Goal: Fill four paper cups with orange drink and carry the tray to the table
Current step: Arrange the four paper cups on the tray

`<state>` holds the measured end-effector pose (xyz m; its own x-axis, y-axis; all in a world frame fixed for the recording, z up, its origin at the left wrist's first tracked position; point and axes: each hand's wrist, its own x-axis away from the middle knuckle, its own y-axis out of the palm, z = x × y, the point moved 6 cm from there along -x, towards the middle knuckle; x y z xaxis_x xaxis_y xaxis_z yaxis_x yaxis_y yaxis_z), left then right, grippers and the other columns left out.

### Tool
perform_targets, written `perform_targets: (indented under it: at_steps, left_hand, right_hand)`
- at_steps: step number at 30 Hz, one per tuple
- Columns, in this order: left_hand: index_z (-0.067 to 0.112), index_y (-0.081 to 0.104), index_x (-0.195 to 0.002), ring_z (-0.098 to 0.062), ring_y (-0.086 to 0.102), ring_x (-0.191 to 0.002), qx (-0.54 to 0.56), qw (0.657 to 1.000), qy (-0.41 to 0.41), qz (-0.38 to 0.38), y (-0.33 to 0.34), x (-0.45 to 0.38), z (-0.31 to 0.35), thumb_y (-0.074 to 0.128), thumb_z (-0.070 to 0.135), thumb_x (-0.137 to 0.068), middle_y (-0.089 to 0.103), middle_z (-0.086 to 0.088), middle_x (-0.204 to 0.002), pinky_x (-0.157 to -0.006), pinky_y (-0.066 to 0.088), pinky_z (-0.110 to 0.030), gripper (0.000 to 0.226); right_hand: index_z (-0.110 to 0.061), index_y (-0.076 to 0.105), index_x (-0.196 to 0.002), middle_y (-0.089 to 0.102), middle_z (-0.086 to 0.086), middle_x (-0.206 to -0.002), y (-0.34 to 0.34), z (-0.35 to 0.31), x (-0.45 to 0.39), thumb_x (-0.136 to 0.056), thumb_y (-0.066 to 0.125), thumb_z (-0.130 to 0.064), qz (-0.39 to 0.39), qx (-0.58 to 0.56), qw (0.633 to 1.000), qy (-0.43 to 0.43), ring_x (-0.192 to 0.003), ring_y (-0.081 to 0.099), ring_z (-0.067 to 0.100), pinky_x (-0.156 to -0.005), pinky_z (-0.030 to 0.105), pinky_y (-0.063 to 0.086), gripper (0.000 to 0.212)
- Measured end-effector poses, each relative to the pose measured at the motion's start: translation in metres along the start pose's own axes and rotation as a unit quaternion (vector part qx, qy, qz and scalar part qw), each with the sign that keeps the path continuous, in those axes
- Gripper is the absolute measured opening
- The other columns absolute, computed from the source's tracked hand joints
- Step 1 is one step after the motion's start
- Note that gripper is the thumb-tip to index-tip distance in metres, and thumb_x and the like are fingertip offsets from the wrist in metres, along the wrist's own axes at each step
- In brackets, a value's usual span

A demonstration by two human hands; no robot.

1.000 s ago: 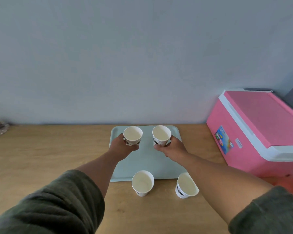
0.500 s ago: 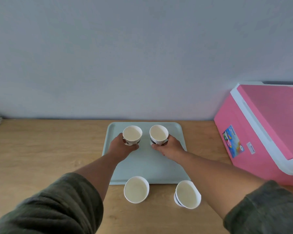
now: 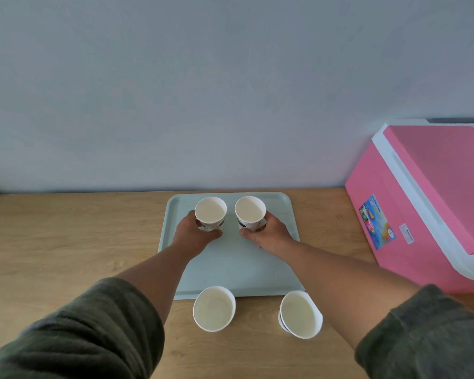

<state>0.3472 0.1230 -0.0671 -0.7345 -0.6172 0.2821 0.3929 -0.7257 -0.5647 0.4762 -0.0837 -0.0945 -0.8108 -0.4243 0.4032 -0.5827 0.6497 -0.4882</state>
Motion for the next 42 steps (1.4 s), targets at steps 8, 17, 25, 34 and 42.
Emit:
perform_targets:
  at_steps: [8, 17, 25, 34, 42]
  left_hand:
    - [0.013, 0.052, -0.132, -0.024, 0.06, -0.103, -0.032, 0.999, -0.035, -0.01, -0.01, 0.01, -0.002, 0.092, 0.034, -0.07, 0.061, -0.004, -0.115, -0.078, 0.047, -0.032, 0.077]
    - [0.012, 0.047, -0.141, -0.024, 0.061, -0.108, -0.042, 0.997, -0.046, -0.035, -0.033, 0.048, 0.009, 0.088, 0.039, -0.075, 0.06, -0.004, -0.119, -0.086, 0.051, -0.034, 0.082]
    - [0.011, 0.054, -0.136, -0.022, 0.064, -0.104, -0.065, 0.996, -0.053, -0.006, -0.046, 0.086, 0.003, 0.076, 0.04, -0.087, 0.067, -0.001, -0.114, -0.095, 0.053, -0.038, 0.061]
    - [0.009, 0.064, -0.125, -0.025, 0.063, -0.103, -0.073, 0.996, -0.042, -0.009, -0.051, 0.107, -0.021, 0.064, 0.016, -0.092, 0.066, -0.007, -0.116, -0.088, 0.05, -0.032, 0.034]
    - [0.017, 0.064, -0.115, -0.022, 0.064, -0.092, -0.087, 0.992, 0.0, -0.087, -0.056, 0.122, -0.041, 0.054, 0.007, -0.091, 0.066, -0.006, -0.111, -0.067, 0.051, -0.026, 0.027]
  right_hand:
    - [-0.026, 0.044, -0.15, 0.071, 0.0, -0.104, -0.014, 0.004, 0.008, -0.069, 0.091, -0.058, 0.002, 0.054, 0.998, 0.025, -0.097, 0.074, 0.025, -0.085, 0.036, 0.058, 0.098]
    - [-0.019, 0.041, -0.155, 0.071, 0.001, -0.102, -0.05, -0.011, 0.046, -0.078, 0.087, -0.057, 0.023, 0.056, 0.998, 0.0, -0.098, 0.073, 0.023, -0.08, 0.031, 0.052, 0.097]
    - [-0.022, 0.051, -0.147, 0.073, 0.005, -0.111, -0.079, -0.007, 0.072, -0.086, 0.075, -0.06, 0.047, 0.084, 0.995, -0.011, -0.101, 0.073, 0.023, -0.091, 0.035, 0.056, 0.076]
    - [-0.024, 0.061, -0.123, 0.076, 0.004, -0.108, -0.112, 0.034, 0.115, -0.086, 0.059, -0.032, 0.092, 0.106, 0.989, 0.051, -0.096, 0.075, 0.028, -0.082, 0.035, 0.059, 0.038]
    - [-0.015, 0.063, -0.13, 0.074, 0.013, -0.113, -0.103, 0.092, 0.162, -0.091, 0.057, -0.012, 0.127, 0.101, 0.98, 0.117, -0.1, 0.072, 0.037, -0.07, 0.034, 0.054, 0.04]
